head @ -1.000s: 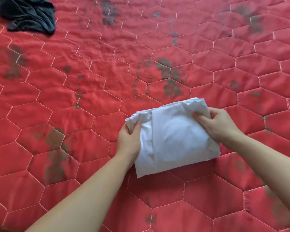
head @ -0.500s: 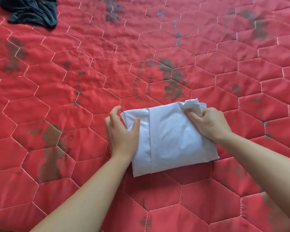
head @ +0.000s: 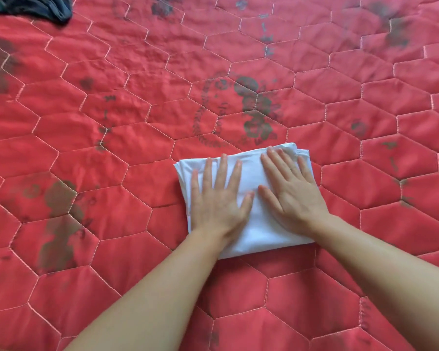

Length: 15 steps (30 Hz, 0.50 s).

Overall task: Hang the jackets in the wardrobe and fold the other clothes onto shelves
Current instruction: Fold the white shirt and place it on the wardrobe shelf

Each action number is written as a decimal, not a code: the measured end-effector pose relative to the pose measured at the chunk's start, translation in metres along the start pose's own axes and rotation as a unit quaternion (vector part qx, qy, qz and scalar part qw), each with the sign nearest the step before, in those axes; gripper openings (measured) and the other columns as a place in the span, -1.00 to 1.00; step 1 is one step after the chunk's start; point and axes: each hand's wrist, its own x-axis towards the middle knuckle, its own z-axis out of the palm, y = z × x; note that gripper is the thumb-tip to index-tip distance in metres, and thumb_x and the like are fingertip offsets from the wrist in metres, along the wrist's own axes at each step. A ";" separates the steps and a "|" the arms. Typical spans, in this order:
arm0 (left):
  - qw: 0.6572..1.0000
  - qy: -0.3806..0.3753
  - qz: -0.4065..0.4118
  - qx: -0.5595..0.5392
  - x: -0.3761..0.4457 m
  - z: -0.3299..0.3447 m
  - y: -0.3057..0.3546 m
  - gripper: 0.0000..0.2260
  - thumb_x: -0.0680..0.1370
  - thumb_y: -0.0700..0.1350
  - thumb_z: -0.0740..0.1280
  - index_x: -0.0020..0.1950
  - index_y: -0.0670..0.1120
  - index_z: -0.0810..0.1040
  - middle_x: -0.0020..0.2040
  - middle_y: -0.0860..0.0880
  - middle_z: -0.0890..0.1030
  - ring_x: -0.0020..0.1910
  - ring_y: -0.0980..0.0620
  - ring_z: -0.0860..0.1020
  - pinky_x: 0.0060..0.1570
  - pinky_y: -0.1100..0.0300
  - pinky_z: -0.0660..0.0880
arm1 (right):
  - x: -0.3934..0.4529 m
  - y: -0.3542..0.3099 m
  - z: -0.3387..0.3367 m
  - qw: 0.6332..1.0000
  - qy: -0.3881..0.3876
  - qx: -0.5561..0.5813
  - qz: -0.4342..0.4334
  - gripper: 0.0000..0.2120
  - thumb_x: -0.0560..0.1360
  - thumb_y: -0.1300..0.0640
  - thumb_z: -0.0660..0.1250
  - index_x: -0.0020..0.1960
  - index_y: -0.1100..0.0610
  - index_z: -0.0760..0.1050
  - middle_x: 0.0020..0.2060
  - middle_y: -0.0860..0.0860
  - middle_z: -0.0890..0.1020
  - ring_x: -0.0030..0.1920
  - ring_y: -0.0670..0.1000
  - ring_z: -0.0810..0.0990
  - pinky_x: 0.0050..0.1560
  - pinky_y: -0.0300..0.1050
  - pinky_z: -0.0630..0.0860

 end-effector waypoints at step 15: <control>0.999 -0.016 0.033 -0.007 -0.054 -0.019 0.022 -0.36 0.54 0.28 0.06 0.56 0.03 0.19 0.59 -0.13 0.11 0.56 -0.16 0.03 0.45 -0.25 -0.10 | -0.064 -0.021 -0.017 0.948 0.065 0.146 0.274 -0.31 0.48 -0.19 0.14 0.48 0.20 0.26 0.42 0.13 0.37 0.42 0.15 0.31 0.35 0.08 0.24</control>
